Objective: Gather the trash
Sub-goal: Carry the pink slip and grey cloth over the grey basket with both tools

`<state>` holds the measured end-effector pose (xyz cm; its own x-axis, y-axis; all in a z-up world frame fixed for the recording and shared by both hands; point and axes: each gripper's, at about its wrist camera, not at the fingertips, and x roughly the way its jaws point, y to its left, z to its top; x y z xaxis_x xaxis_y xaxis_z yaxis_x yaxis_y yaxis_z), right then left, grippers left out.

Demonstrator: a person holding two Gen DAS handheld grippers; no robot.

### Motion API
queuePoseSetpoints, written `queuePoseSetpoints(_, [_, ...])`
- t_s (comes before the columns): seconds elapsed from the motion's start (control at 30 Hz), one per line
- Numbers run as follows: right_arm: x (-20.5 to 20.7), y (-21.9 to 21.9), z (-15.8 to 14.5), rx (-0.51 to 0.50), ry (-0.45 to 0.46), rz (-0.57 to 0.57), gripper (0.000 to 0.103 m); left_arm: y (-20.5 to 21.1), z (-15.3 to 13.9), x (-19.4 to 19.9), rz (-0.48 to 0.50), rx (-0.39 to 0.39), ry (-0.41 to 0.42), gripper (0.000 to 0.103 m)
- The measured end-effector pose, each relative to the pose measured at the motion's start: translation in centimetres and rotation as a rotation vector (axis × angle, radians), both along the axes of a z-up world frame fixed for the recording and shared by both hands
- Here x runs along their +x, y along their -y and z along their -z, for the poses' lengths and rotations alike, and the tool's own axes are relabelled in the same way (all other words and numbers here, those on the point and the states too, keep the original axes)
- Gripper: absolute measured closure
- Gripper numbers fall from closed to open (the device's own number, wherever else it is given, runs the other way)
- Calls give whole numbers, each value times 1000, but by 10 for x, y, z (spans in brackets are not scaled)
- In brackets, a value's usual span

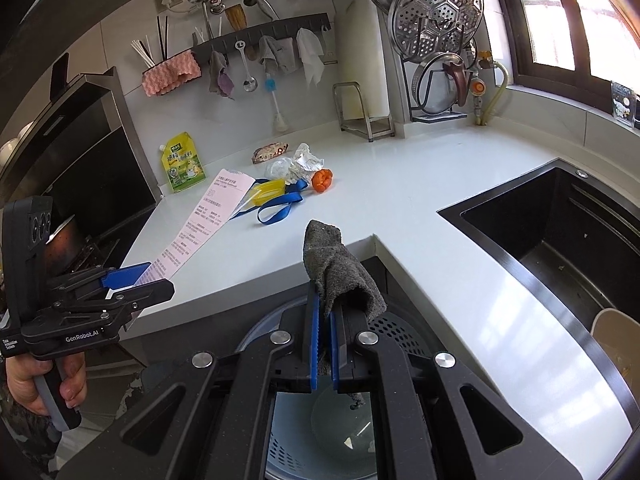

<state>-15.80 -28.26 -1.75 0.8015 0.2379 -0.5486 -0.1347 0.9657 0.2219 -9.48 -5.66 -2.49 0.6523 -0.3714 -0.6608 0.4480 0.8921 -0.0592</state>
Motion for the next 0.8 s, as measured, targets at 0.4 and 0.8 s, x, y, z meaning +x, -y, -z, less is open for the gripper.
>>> queuePoseSetpoints(0.4, [-17,-5,11,-7,-20,6,99,7,8,-13,34,5,-17,51])
queuePoseSetpoints(0.8, [-24,-4,25,-7,-52,16,99,17,20,-19,65,11,-45,51])
